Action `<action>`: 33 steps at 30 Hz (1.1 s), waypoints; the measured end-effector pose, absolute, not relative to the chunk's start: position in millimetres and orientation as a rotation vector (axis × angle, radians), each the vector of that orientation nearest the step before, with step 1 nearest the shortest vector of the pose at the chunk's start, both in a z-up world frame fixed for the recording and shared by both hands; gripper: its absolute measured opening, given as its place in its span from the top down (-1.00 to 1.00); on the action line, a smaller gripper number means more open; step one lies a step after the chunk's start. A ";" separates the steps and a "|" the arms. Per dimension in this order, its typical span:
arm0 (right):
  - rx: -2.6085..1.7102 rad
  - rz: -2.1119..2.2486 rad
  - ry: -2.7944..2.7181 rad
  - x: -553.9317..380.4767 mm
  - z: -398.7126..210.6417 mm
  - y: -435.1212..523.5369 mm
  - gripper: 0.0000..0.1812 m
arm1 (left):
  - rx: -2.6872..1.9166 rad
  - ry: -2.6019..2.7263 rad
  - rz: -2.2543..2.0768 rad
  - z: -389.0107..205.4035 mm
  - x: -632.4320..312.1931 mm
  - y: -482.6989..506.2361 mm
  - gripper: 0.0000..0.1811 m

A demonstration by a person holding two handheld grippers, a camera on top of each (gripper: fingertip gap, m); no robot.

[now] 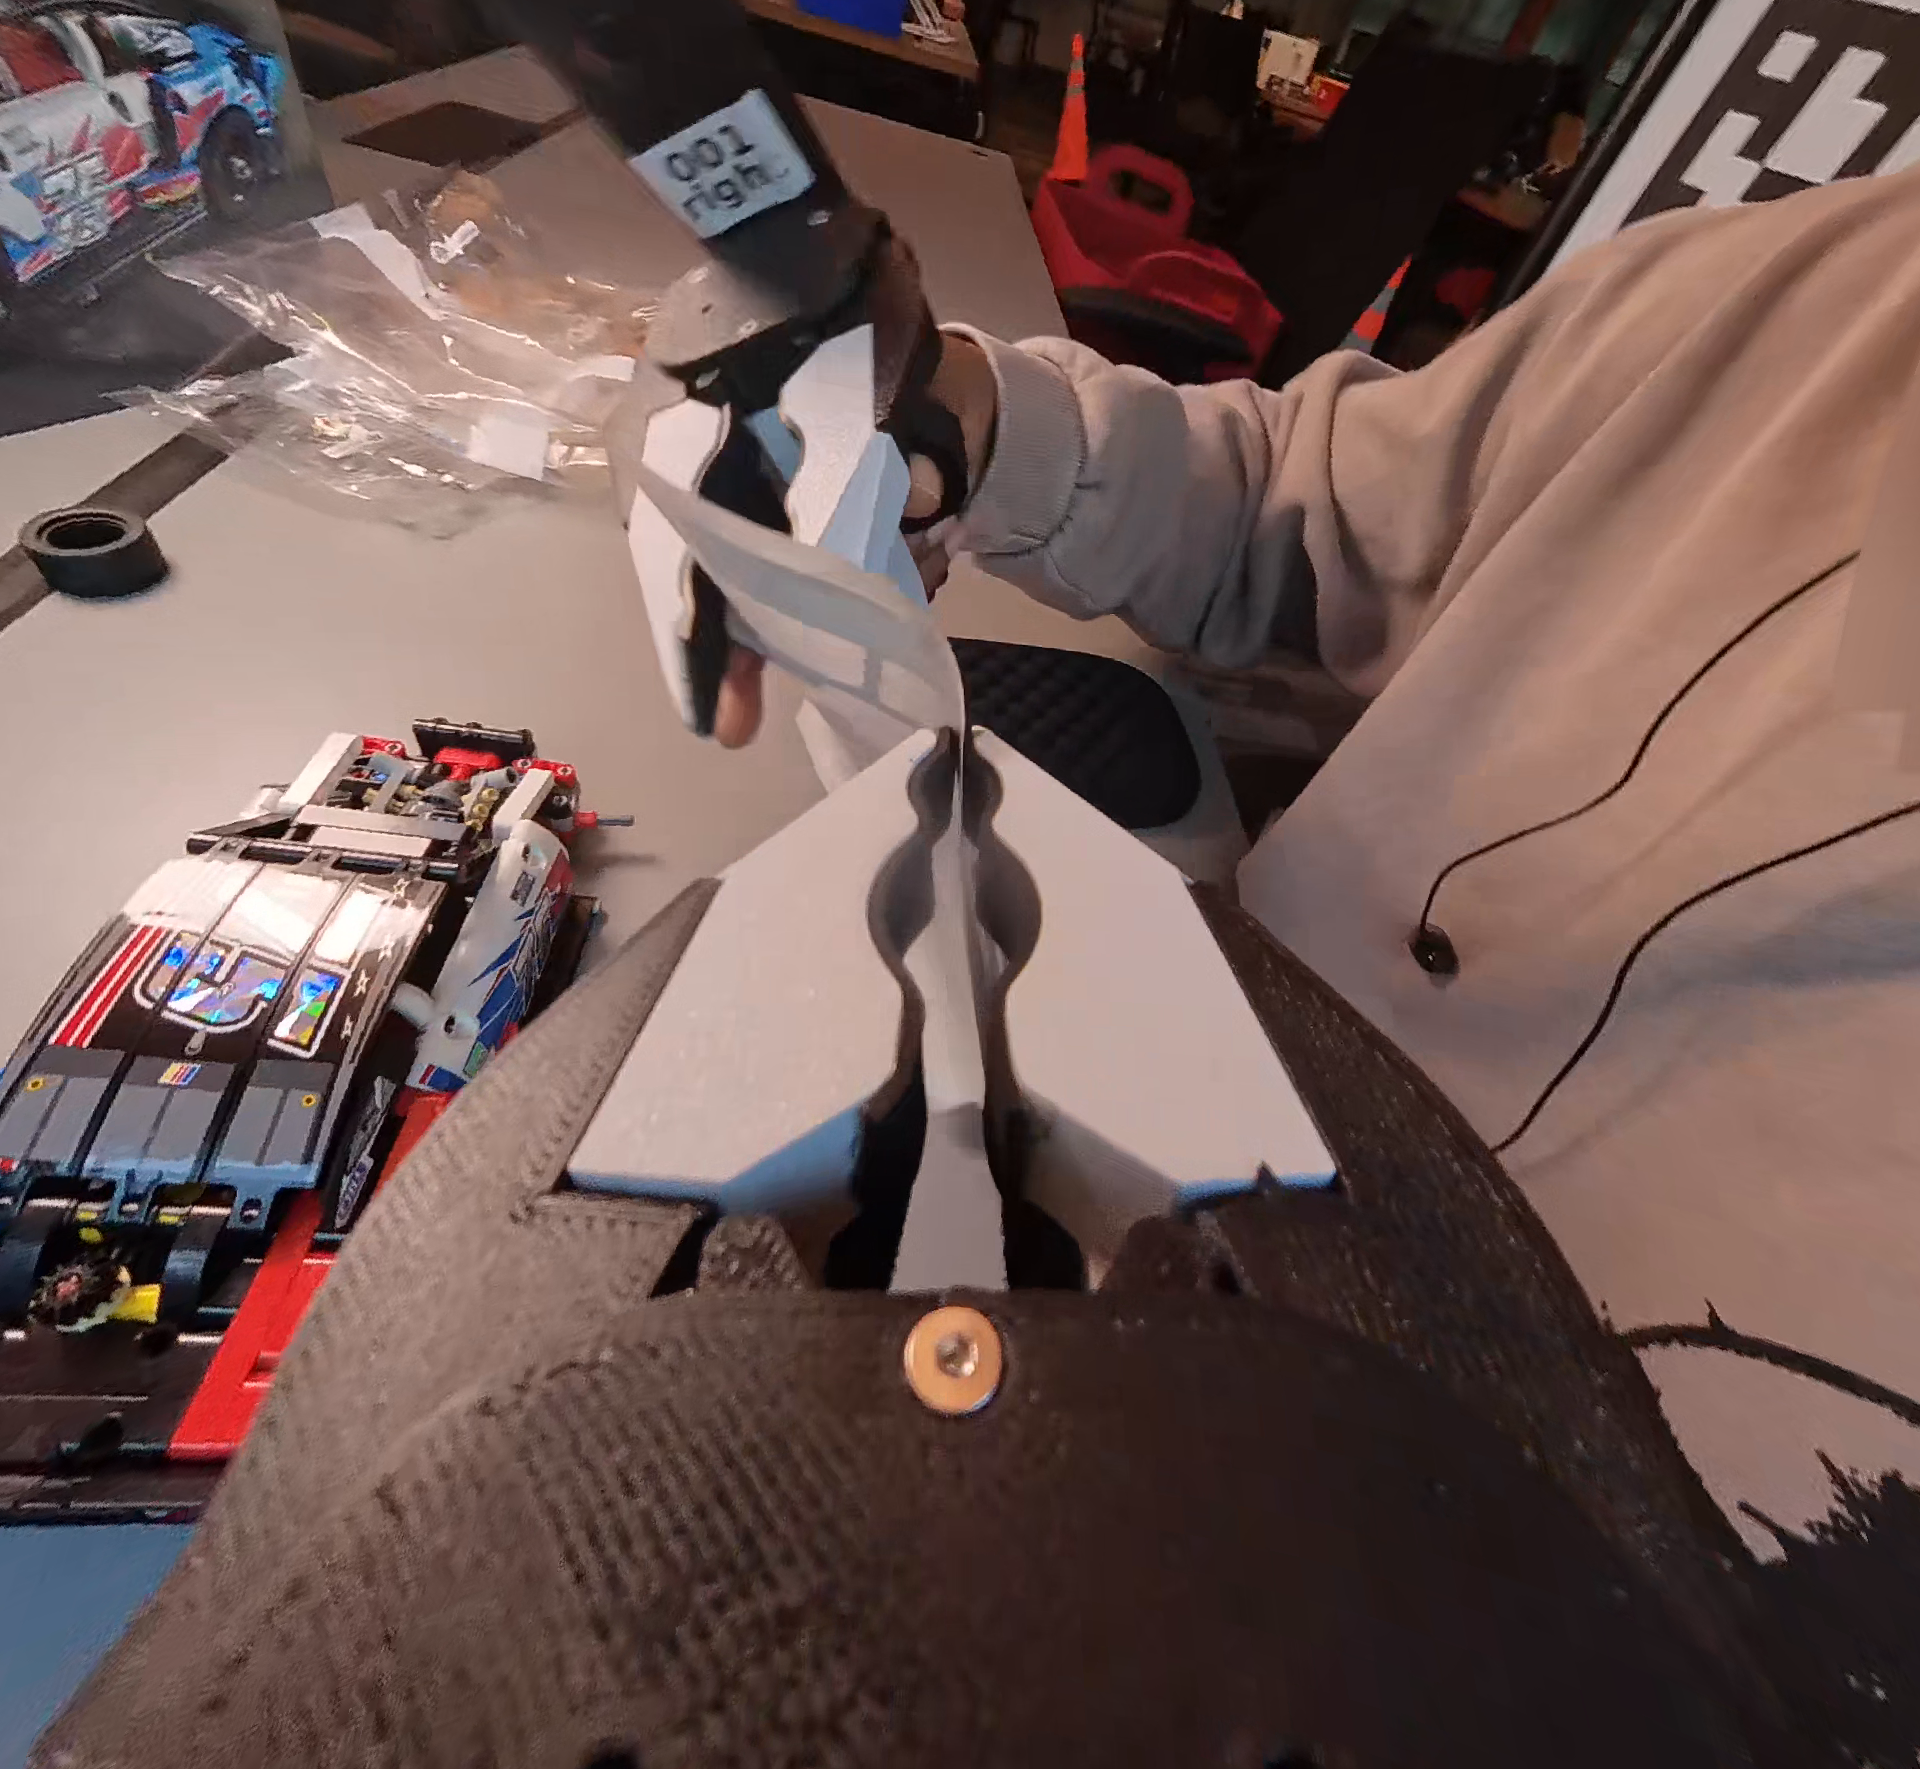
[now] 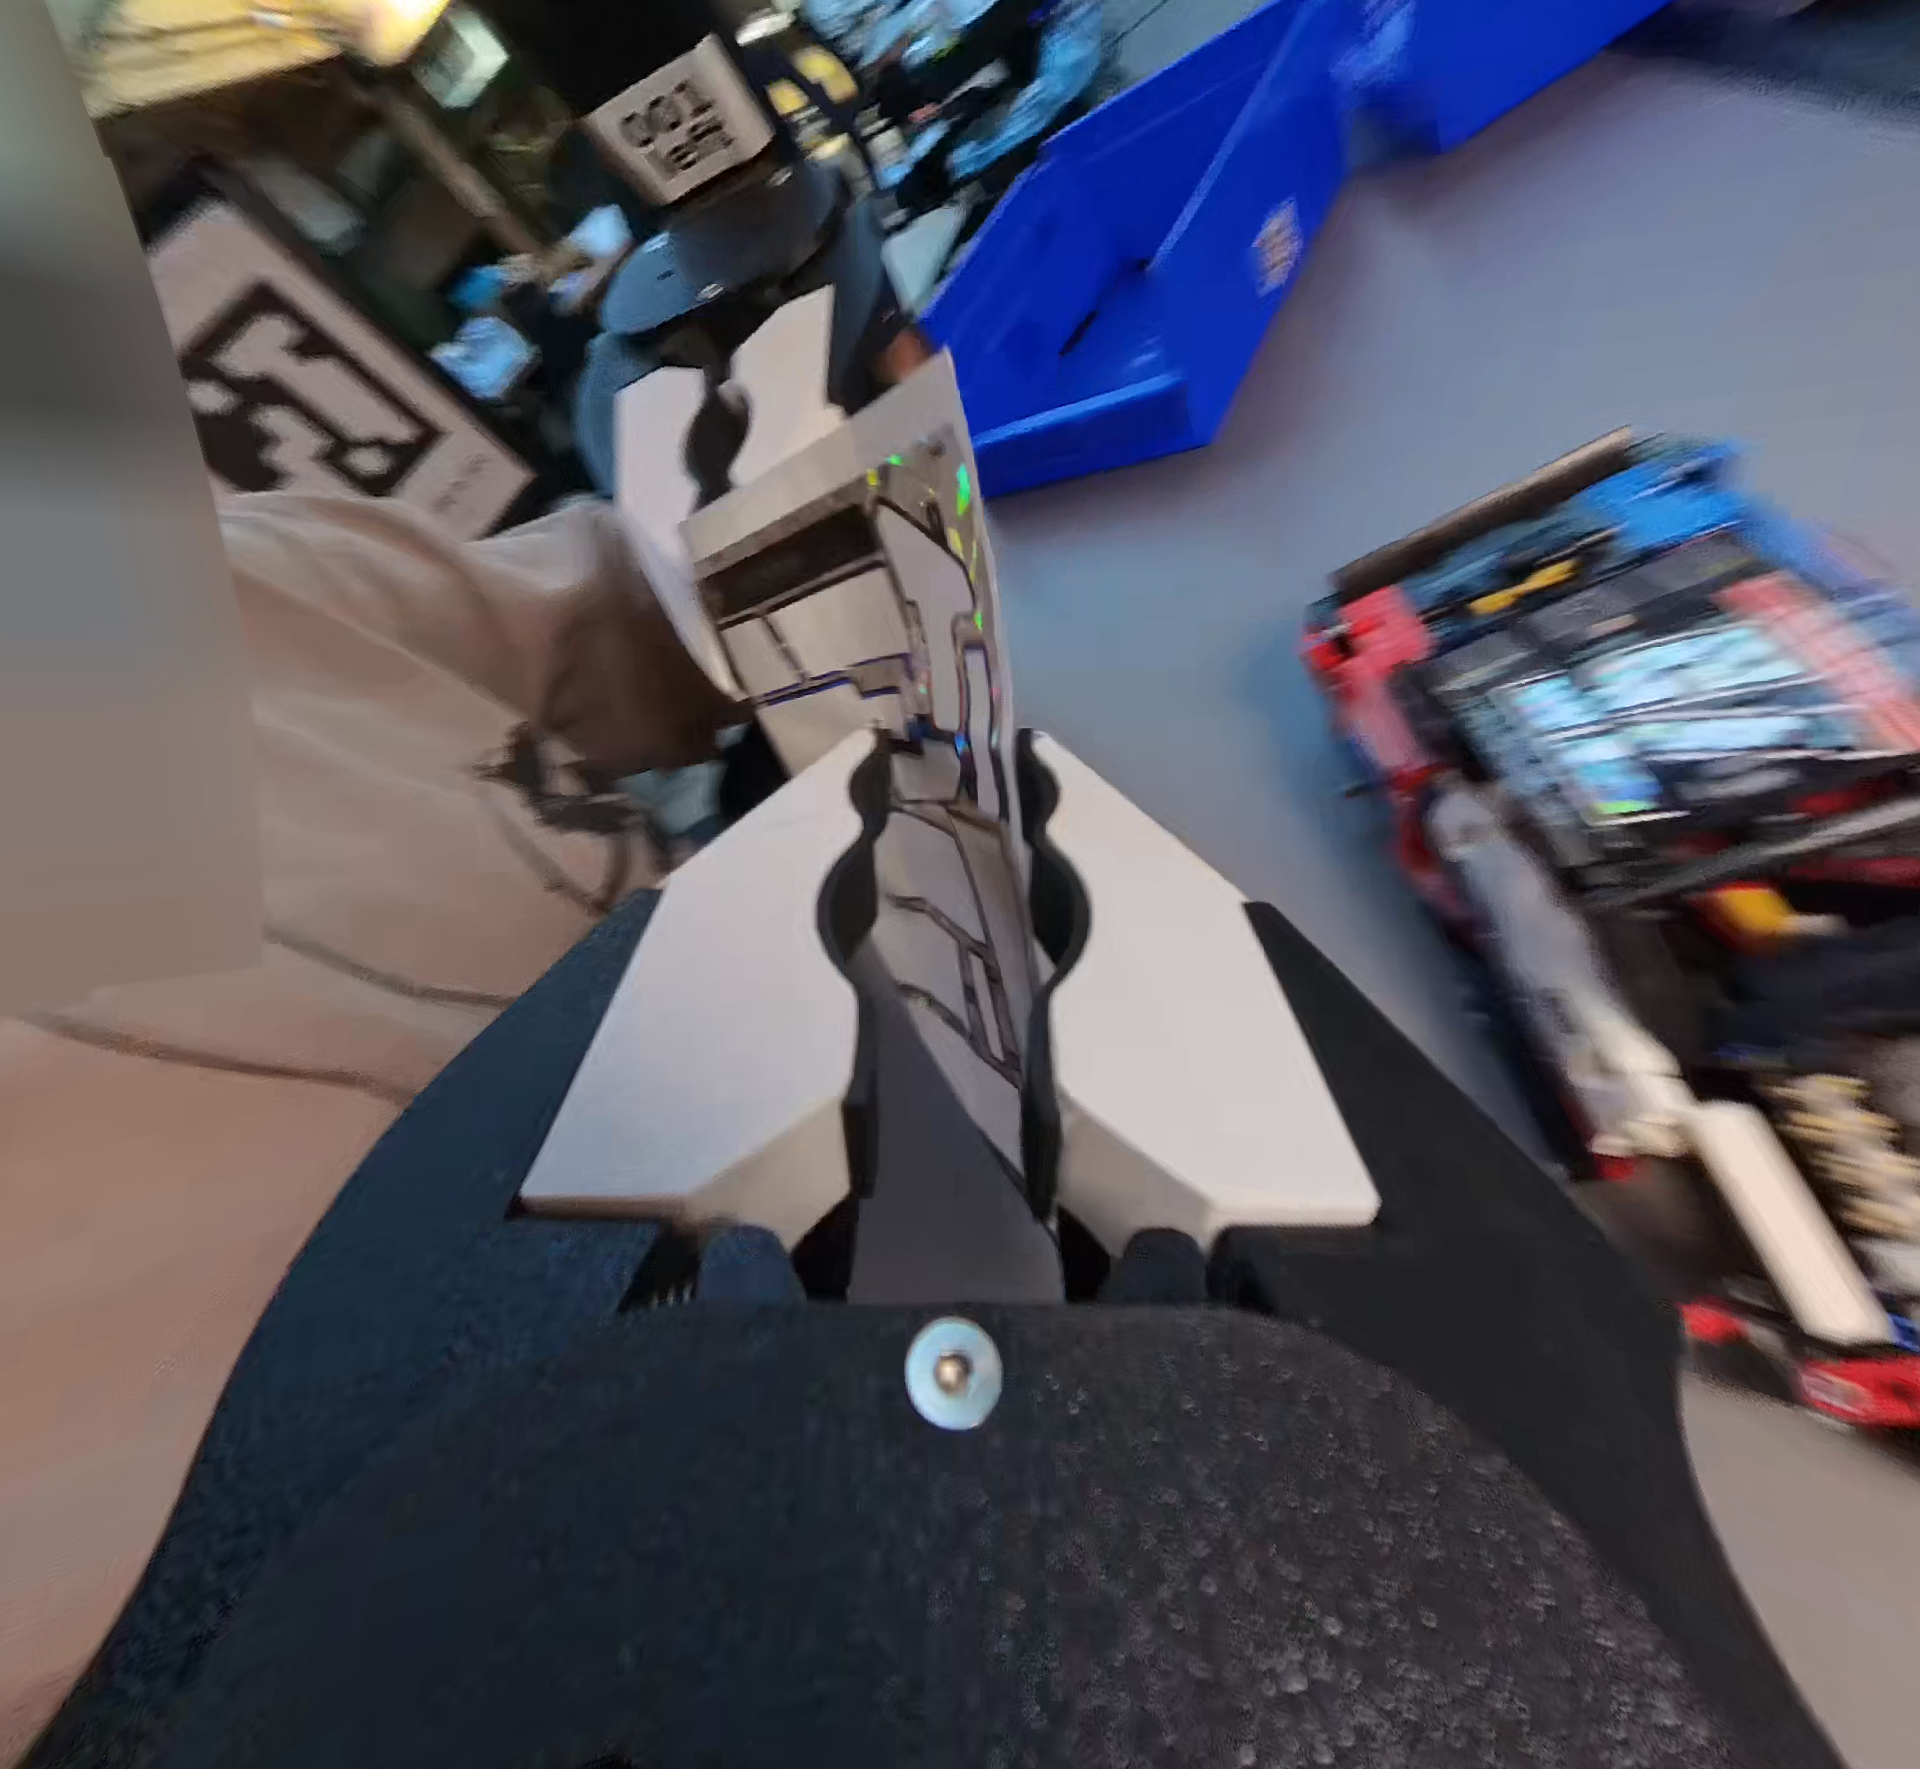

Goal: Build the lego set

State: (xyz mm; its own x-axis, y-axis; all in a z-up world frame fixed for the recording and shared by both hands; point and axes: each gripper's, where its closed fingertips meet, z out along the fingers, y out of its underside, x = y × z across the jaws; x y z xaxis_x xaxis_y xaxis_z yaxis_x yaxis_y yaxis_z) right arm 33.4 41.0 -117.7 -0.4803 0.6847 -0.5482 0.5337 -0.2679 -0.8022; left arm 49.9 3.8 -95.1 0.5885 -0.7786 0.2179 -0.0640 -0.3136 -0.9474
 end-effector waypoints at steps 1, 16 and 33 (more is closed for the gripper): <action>-1.476 1.705 -1.745 27.6 -114.4 55.5 0.65 | -1.765 0.642 -0.850 -96.2 47.3 7.0 1.00; -0.848 0.868 -1.836 19.2 -100.6 12.4 0.46 | -1.785 0.469 -0.807 -108.8 38.6 22.1 1.00; -0.881 1.237 -1.995 29.7 -101.7 -13.3 0.86 | -1.680 0.644 -0.643 -101.7 44.0 -3.5 1.00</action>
State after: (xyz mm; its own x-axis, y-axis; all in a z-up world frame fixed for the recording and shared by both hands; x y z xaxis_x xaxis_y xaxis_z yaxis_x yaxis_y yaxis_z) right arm 29.7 -13.3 -101.7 -0.5828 0.7969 0.1589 0.2123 0.3381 -0.9168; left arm 44.0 -3.5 -101.7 0.6975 -0.7125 0.0768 -0.0781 -0.1821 -0.9802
